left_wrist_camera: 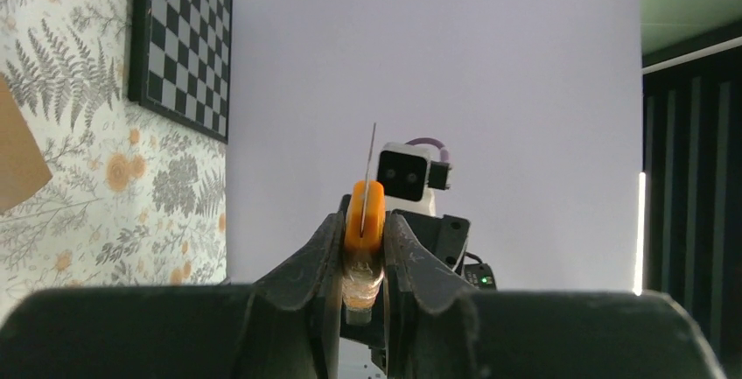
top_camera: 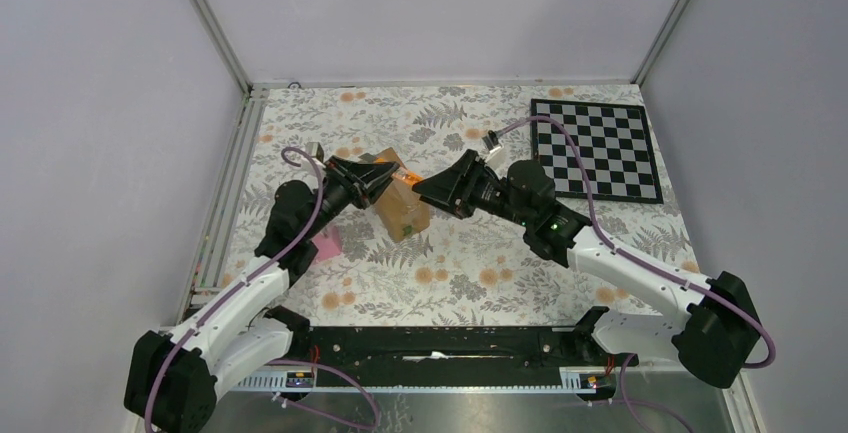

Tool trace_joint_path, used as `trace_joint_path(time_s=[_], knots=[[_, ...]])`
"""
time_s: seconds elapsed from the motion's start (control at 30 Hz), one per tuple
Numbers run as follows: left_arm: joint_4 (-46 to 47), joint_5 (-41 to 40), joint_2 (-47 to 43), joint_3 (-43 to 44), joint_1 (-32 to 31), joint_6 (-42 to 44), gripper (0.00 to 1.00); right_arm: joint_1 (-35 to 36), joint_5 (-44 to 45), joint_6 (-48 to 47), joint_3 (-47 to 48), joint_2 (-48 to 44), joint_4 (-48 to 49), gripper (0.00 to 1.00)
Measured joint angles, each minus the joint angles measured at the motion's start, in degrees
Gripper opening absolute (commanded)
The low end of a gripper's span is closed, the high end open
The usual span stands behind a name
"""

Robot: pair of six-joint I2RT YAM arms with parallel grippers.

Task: Unpack the express box
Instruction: Cut the express box at the center of the board.

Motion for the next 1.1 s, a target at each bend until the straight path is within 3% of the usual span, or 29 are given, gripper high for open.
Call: trace_joint_path(time_s=[0.13, 0.3, 0.4, 0.43, 0.5, 0.53, 0.57, 0.6, 0.63, 0.67, 0.73, 0.77, 0.9, 1.1], knots=[[-0.3, -1.6, 1.2, 0.0, -2.0, 0.0, 0.0, 0.5, 2.0, 0.0, 0.0, 0.3, 0.7, 0.43], [-0.5, -3.9, 1.2, 0.0, -3.5, 0.2, 0.0, 1.5, 4.3, 0.0, 0.7, 2.7, 0.5, 0.4], [-0.3, -5.0, 1.2, 0.0, -3.5, 0.2, 0.0, 2.6, 5.8, 0.0, 1.3, 3.2, 0.6, 0.33], [-0.2, -5.2, 1.2, 0.0, -3.5, 0.2, 0.0, 2.8, 6.4, 0.0, 1.3, 3.2, 0.6, 0.29], [-0.2, -5.5, 1.2, 0.0, -3.5, -0.2, 0.0, 3.1, 7.2, -0.2, 1.6, 3.2, 0.5, 0.06], [-0.2, -5.5, 1.3, 0.0, -3.5, -0.9, 0.0, 3.2, 7.5, -0.3, 2.0, 3.2, 0.2, 0.0], [0.1, -5.5, 1.3, 0.0, -3.5, -1.2, 0.1, 3.4, 7.8, -0.2, 2.6, 3.1, -0.5, 0.0], [0.1, -5.6, 1.2, 0.1, -3.5, -1.3, 0.27, 3.5, 8.3, -1.2, 3.7, 3.1, -2.1, 0.0], [-0.1, -5.6, 1.2, 0.2, -3.5, -1.3, 0.52, 3.6, 8.7, -1.8, 4.2, 3.1, -3.0, 0.0], [-1.2, -5.4, 1.1, 0.6, -3.4, -0.7, 0.65, 3.7, 9.2, -2.8, 5.2, 3.1, -4.9, 0.0], [-5.7, -4.9, 1.1, 1.7, -3.3, 2.7, 0.83, 3.9, 11.9, -5.6, 7.3, 3.0, -8.7, 0.0], [-8.7, -4.6, 1.1, 2.4, -3.1, 4.0, 0.86, 3.8, 13.0, -7.0, 8.1, 2.8, -10.2, 0.0], [-20.6, -4.2, 0.8, 5.4, -0.9, 9.8, 0.85, 3.7, 17.6, -14.2, 11.6, 1.8, -18.4, 0.0], [-46.1, -11.0, 2.2, 16.7, 1.2, 19.6, 0.71, 3.7, 19.3, -26.5, 21.5, 5.7, -29.4, 0.0]])
